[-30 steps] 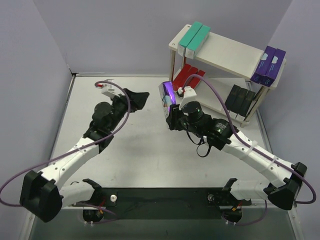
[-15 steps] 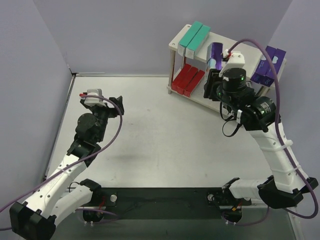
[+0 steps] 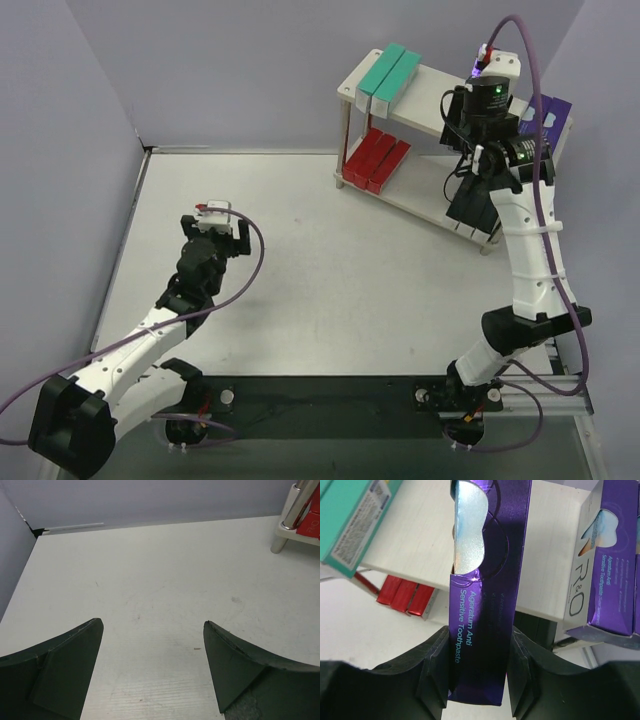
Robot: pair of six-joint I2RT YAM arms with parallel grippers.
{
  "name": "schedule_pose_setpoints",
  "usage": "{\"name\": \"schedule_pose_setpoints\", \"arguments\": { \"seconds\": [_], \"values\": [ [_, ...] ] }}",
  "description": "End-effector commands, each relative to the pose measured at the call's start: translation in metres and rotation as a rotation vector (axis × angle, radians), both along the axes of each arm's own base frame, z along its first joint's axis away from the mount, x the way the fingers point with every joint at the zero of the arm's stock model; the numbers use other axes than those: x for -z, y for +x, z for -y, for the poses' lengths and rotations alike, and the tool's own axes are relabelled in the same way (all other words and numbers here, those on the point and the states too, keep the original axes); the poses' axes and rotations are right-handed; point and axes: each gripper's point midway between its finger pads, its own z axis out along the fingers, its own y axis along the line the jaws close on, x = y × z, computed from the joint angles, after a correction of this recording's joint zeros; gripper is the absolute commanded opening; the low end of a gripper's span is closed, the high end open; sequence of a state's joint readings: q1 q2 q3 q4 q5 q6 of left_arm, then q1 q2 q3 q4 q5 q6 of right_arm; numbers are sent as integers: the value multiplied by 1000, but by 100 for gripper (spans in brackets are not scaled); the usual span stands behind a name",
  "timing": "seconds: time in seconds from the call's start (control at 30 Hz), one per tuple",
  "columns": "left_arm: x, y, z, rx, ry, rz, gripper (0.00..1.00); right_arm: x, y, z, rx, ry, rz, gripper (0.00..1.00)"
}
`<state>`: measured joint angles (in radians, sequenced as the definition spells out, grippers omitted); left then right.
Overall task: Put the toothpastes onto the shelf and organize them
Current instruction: Place the toothpaste on the shelf.
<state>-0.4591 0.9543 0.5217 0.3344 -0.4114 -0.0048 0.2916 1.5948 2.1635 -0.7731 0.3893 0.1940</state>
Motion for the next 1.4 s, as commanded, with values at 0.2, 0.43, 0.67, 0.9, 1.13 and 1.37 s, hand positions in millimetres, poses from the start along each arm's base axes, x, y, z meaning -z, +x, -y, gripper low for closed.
{"name": "schedule_pose_setpoints", "arguments": {
  "seconds": [0.2,0.43,0.67,0.9,1.13,1.37],
  "values": [
    [-25,0,-2,-42,-18,143,93,3,30,53,172,-50,-7,25],
    [-23,-3,10,-5,-13,141,93,12,46,63,229,-67,-19,30],
    [-21,-4,15,10,-12,138,93,-3,46,64,221,-73,22,48],
    [-22,-4,20,24,-6,137,93,-24,36,63,158,-122,57,58],
    [-23,-6,24,37,6,137,93,-33,39,53,27,-228,83,58],
    [-23,-9,31,60,11,133,92,-18,63,51,-31,-340,38,56]
  ]
}}
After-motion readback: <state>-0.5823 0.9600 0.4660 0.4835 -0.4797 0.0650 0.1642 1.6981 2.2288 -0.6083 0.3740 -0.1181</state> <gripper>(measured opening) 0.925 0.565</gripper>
